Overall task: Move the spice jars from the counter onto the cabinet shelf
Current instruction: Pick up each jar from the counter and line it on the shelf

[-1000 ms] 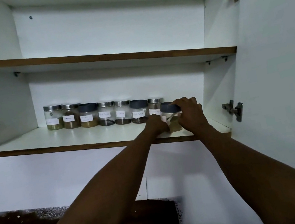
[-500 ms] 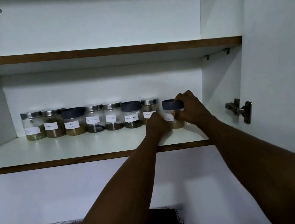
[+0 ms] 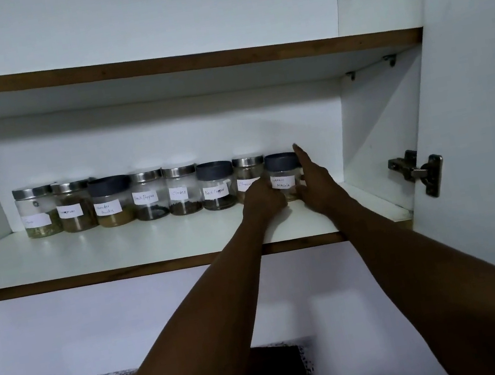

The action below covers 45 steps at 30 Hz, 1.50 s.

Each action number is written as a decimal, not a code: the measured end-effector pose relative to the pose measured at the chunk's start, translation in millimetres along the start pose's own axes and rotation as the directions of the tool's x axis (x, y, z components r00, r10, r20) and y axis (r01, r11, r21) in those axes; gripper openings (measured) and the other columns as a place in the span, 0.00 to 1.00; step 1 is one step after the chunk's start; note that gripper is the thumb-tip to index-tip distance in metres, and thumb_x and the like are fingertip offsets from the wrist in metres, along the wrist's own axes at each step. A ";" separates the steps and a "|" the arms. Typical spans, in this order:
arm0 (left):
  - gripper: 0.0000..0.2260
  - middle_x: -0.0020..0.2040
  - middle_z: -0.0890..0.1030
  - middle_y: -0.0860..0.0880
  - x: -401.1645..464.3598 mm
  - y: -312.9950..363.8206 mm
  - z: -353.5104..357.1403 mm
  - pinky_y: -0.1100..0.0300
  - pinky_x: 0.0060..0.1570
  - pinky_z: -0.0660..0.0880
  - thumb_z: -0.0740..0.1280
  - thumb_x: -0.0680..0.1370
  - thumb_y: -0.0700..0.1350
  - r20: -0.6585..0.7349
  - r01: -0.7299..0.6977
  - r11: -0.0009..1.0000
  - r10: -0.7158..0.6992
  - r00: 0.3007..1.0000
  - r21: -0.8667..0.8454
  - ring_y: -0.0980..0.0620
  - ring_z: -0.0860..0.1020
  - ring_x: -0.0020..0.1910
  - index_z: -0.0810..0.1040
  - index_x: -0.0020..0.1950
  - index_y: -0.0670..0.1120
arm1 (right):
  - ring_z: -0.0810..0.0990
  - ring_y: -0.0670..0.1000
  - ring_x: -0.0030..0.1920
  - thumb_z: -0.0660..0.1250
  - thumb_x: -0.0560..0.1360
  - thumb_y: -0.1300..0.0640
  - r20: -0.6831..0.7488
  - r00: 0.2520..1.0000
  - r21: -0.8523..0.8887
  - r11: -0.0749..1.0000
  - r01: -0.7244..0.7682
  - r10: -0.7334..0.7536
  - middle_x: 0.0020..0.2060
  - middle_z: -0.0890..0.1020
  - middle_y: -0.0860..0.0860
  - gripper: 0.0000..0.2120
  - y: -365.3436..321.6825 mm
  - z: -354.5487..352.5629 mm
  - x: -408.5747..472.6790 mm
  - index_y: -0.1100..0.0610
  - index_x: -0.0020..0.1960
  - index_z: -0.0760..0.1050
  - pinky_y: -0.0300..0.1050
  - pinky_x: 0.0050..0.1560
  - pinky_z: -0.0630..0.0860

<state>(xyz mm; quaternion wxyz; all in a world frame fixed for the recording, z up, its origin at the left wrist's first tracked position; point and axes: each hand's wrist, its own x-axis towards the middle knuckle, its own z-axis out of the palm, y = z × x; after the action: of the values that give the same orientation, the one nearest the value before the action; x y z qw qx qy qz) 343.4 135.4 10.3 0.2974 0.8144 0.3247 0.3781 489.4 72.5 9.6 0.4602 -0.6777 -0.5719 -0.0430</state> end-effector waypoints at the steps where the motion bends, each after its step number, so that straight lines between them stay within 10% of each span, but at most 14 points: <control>1: 0.10 0.54 0.85 0.39 0.5 -0.9 -0.1 0.48 0.60 0.80 0.70 0.76 0.36 0.000 -0.005 1.000 0.005 1.000 -0.001 0.42 0.83 0.58 0.82 0.56 0.36 | 0.70 0.57 0.74 0.69 0.79 0.62 -0.008 1.000 -0.025 1.000 -0.019 0.018 0.77 0.67 0.58 0.43 -1.0 1.9 -0.4 0.53 0.84 0.46 0.49 0.75 0.67; 5: 0.02 0.50 0.85 0.40 -0.1 0.0 0.9 0.61 0.41 0.73 0.71 0.76 0.38 0.035 -0.014 0.997 0.011 0.999 0.077 0.44 0.83 0.51 0.82 0.46 0.40 | 0.73 0.61 0.71 0.70 0.77 0.63 -0.148 0.986 -0.083 0.993 -0.084 0.071 0.72 0.70 0.61 0.40 -1.2 1.6 -0.9 0.56 0.81 0.52 0.56 0.73 0.71; 15: 0.16 0.63 0.82 0.38 -3.5 4.7 4.0 0.65 0.44 0.72 0.67 0.80 0.40 0.052 0.049 0.994 -0.054 0.997 0.095 0.43 0.82 0.59 0.79 0.67 0.38 | 0.80 0.61 0.61 0.69 0.74 0.70 -0.066 0.991 -0.207 0.970 -0.130 0.118 0.62 0.79 0.62 0.39 5.2 3.6 3.9 0.59 0.80 0.55 0.56 0.64 0.78; 19: 0.17 0.63 0.82 0.39 -4.7 8.7 2.8 0.50 0.63 0.79 0.69 0.79 0.40 0.067 0.079 0.995 -0.083 0.994 0.064 0.39 0.81 0.63 0.78 0.68 0.39 | 0.80 0.61 0.61 0.69 0.73 0.71 -0.045 0.988 -0.212 0.965 -0.154 0.147 0.61 0.78 0.62 0.42 6.2 3.2 5.6 0.59 0.80 0.53 0.57 0.65 0.78; 25: 0.09 0.54 0.85 0.37 -4.1 4.5 1.0 0.61 0.46 0.73 0.68 0.78 0.39 0.019 0.018 0.997 -0.019 1.000 0.070 0.41 0.82 0.57 0.84 0.53 0.34 | 0.80 0.62 0.58 0.70 0.74 0.68 -0.078 0.974 -0.283 0.932 -0.225 0.211 0.60 0.77 0.64 0.34 4.9 7.5 3.9 0.64 0.75 0.57 0.54 0.57 0.78; 31: 0.12 0.61 0.82 0.38 -26.0 14.1 2.5 0.55 0.60 0.75 0.66 0.80 0.40 0.051 -0.017 0.949 0.001 0.999 0.315 0.40 0.80 0.63 0.80 0.60 0.35 | 0.77 0.65 0.65 0.58 0.80 0.66 -0.029 0.963 -0.357 0.897 -0.262 0.269 0.65 0.75 0.67 0.24 -6.2 4.2 -25.1 0.68 0.75 0.59 0.57 0.64 0.75; 36: 0.23 0.81 0.62 0.42 -62.5 23.1 3.3 0.41 0.79 0.55 0.58 0.83 0.50 0.175 -0.098 0.773 -0.017 0.984 0.627 0.41 0.59 0.81 0.71 0.76 0.44 | 0.76 0.61 0.67 0.55 0.81 0.53 0.109 0.917 -0.490 0.823 -0.286 0.384 0.68 0.77 0.60 0.19 -29.6 -11.6 -60.1 0.59 0.68 0.72 0.54 0.66 0.72; 41: 0.20 0.65 0.79 0.45 -122.0 21.9 -16.5 0.45 0.63 0.73 0.49 0.87 0.51 0.233 -0.305 0.624 0.197 0.952 0.719 0.43 0.78 0.66 0.76 0.66 0.45 | 0.81 0.57 0.58 0.51 0.85 0.52 0.092 0.991 -0.765 0.644 0.005 0.101 0.57 0.82 0.54 0.17 -57.9 -15.8 -119.8 0.56 0.57 0.77 0.54 0.58 0.77; 45: 0.25 0.85 0.57 0.47 -177.9 2.5 -23.9 0.45 0.82 0.52 0.49 0.87 0.52 0.164 -0.384 0.686 0.366 0.916 0.618 0.46 0.53 0.85 0.61 0.83 0.47 | 0.73 0.58 0.74 0.49 0.86 0.52 -0.166 0.983 -0.629 0.776 -0.046 -0.076 0.70 0.77 0.57 0.22 -87.4 13.0 -194.3 0.58 0.72 0.73 0.54 0.75 0.66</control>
<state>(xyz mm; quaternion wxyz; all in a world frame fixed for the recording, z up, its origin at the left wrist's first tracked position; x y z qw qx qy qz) 235.3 5.5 -50.3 -0.0767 0.9200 0.2562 0.2865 345.6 -68.5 -61.2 0.2569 -0.7811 -0.4853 -0.2974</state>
